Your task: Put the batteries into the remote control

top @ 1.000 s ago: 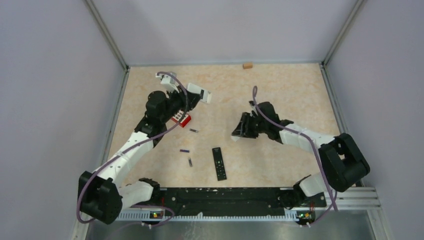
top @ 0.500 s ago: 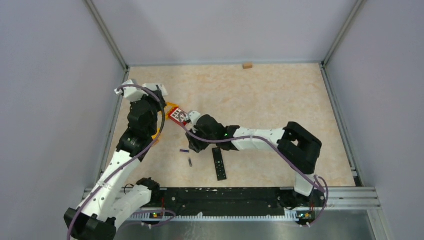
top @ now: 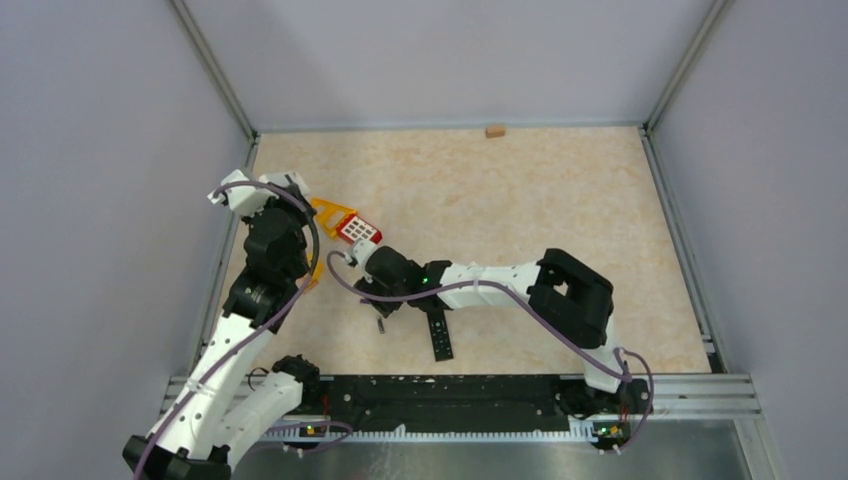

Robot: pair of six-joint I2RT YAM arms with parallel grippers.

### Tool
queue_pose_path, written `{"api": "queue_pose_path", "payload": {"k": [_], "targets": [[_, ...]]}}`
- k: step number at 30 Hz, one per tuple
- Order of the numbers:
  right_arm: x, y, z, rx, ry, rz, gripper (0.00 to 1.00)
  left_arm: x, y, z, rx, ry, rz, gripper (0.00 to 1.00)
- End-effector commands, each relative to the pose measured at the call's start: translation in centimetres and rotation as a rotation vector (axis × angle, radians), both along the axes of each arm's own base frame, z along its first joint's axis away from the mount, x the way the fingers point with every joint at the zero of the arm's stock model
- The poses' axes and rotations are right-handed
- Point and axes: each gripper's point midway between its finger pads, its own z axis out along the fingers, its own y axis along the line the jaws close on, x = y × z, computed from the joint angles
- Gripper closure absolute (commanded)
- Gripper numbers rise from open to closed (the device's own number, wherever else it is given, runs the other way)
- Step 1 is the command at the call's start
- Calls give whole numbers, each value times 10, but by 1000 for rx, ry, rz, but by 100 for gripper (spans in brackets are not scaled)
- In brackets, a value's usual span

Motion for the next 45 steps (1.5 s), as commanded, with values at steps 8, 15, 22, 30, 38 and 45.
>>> {"api": "queue_pose_path", "payload": {"k": [8, 15, 22, 30, 38, 45], "targets": [[-36, 11, -18, -133, -13, -137, 54, -24, 32, 29, -11, -99, 142, 100], [-40, 3, -34, -198, 17, -190, 60, -29, 34, 28, -7, -103, 145, 100], [-39, 3, -40, -217, 35, -197, 69, -28, 31, 29, -1, -104, 125, 100], [-42, -7, -51, -239, 130, -206, 76, -27, 29, 30, -2, -108, 115, 100], [-33, -10, -39, -206, 85, -228, 95, -20, 22, 24, 5, -96, 82, 100], [10, -40, 18, 1, 24, -371, 96, -7, -1, 18, -10, -105, -29, 100]]}}
